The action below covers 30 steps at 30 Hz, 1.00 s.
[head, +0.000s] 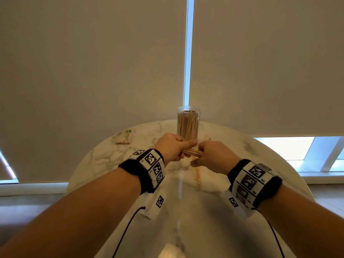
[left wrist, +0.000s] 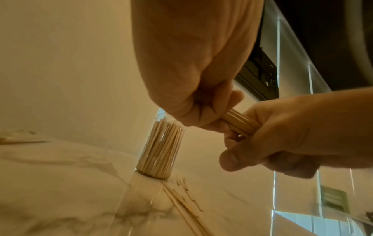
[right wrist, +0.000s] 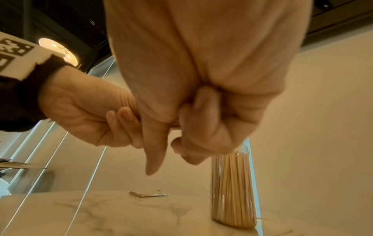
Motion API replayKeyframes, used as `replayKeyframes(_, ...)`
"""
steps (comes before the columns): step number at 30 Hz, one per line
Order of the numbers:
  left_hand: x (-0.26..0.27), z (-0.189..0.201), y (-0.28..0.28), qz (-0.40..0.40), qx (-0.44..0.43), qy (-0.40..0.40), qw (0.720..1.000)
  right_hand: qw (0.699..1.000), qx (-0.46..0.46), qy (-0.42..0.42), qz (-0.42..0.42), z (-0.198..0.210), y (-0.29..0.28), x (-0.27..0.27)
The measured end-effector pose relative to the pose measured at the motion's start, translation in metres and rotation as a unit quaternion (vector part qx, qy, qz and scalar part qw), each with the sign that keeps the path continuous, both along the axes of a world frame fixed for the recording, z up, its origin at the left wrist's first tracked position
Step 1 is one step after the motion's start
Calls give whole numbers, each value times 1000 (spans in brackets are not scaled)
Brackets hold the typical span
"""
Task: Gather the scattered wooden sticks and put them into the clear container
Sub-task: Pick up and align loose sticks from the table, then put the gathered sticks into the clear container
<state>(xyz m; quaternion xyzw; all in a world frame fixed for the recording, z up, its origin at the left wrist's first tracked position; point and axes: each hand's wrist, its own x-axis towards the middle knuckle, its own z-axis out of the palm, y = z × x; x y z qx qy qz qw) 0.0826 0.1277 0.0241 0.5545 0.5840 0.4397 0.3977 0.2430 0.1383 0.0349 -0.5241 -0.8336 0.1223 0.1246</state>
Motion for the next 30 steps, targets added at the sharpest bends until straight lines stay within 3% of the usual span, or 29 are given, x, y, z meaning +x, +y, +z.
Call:
replayKeyframes(7, -12, -9, 19, 91, -7, -84, 992, 993, 99, 56, 39, -9, 8, 2)
replayKeyframes(12, -8, -8, 28, 94, -32, -111, 989, 991, 96, 90, 10, -6, 15, -3)
replayKeyframes(19, -31, 22, 63, 78, -29, 20, 996, 988, 114, 99, -33, 37, 55, 13)
replayKeyframes(24, -60, 52, 115, 69, 9, 186, 980, 976, 190, 84, -63, 89, 112, 19)
replayKeyframes(27, -58, 56, 147, 58, 6, 267, 962, 971, 227, 28, -66, 108, 153, 8)
replayKeyframes(30, -45, 47, 173, 47, 25, 287, 956, 968, 239, -58, -52, 119, 185, -10)
